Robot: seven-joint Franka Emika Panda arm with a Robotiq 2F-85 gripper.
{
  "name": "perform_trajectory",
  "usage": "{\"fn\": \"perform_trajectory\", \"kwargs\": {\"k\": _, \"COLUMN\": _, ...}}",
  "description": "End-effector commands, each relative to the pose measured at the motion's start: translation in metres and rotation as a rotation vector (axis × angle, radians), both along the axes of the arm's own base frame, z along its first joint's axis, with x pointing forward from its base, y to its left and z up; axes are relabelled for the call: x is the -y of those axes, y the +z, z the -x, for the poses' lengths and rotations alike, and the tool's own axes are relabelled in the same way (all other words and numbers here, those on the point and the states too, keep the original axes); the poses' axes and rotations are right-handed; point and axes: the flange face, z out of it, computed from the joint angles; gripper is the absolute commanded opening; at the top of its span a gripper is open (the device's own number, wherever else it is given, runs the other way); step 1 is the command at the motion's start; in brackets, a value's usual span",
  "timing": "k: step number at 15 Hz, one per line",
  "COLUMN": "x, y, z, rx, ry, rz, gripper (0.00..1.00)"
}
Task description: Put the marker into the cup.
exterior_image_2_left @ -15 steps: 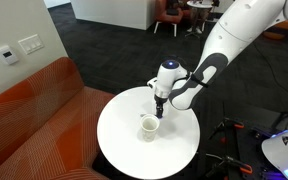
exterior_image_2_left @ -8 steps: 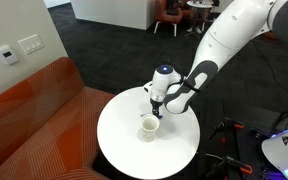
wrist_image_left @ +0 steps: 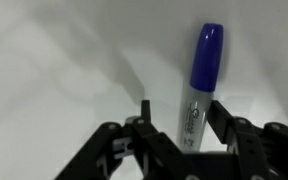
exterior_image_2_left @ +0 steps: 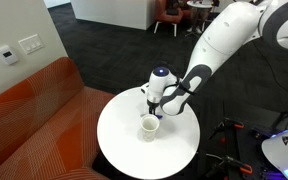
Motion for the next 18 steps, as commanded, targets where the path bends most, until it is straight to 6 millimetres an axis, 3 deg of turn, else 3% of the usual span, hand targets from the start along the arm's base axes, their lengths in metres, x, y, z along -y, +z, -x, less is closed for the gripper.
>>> {"fn": "perform_trajectory", "kwargs": {"k": 1, "x": -0.001, "y": 0.000, "z": -0.010, "rx": 0.016, "ry": -0.023, "rz": 0.013, "gripper": 0.32}}
{"fn": "perform_trajectory", "kwargs": {"k": 5, "x": -0.002, "y": 0.001, "z": -0.014, "rx": 0.019, "ry": -0.026, "rz": 0.017, "gripper": 0.01}}
{"fn": "perform_trajectory", "kwargs": {"k": 11, "x": -0.003, "y": 0.017, "z": -0.014, "rx": -0.010, "ry": -0.112, "rz": 0.017, "gripper": 0.05}}
{"fn": "perform_trajectory", "kwargs": {"k": 18, "x": -0.015, "y": 0.073, "z": -0.014, "rx": -0.054, "ry": -0.178, "rz": 0.055, "gripper": 0.05}}
